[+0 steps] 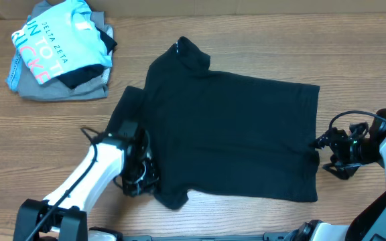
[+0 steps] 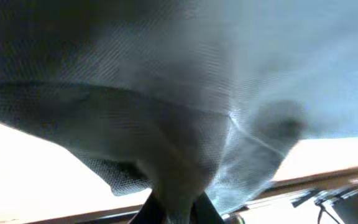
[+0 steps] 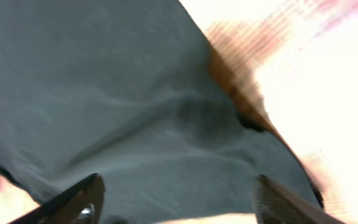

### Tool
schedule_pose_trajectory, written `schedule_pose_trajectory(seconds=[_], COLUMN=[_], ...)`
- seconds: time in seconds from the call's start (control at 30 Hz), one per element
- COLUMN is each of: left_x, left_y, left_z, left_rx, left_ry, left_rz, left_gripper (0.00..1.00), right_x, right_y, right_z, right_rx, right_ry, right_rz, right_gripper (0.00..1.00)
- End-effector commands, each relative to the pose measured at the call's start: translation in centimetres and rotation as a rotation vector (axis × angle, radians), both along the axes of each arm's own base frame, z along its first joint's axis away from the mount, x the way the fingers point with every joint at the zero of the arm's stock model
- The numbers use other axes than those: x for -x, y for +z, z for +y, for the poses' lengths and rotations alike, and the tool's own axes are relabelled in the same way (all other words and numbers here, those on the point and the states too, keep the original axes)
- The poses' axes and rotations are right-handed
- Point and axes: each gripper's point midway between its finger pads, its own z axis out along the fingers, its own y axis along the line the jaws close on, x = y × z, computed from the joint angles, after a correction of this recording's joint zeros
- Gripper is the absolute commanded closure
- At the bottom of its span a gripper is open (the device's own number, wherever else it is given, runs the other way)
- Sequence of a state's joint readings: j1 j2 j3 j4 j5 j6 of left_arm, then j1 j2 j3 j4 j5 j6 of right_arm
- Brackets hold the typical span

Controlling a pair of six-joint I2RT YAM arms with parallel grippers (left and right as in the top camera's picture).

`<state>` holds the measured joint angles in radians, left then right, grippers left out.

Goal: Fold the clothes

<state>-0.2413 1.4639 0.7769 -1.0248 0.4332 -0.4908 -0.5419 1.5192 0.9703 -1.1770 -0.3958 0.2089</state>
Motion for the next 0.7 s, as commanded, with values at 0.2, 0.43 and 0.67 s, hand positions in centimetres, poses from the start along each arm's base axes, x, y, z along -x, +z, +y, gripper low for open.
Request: schedule_pose_trajectory(seconds=[0.2, 0.43, 0.67], left_x=[-3.7, -3.8, -4.2], left_y=[2.5, 2.4, 2.3], left_z=[0.2, 0.5, 0.4], left_rx=[-0.023, -0.038, -0.036], left_ry=[-0.063, -0.063, -0.063], left_rz=[-0.143, -0.147, -0.163], left_gripper=[0.84, 0.81, 0.78], right_x=[3.2, 6.0, 8.4], right_y=[-2.3, -5.7, -7.9], right_z=[1.1, 2.8, 3.7], right_rx=[-0.010, -0.047, -0.040], right_ry=[-0.044, -0.139, -0.210], right_rz=[0.113, 0.208, 0.288], right_gripper=[0.30, 0.49, 0.55])
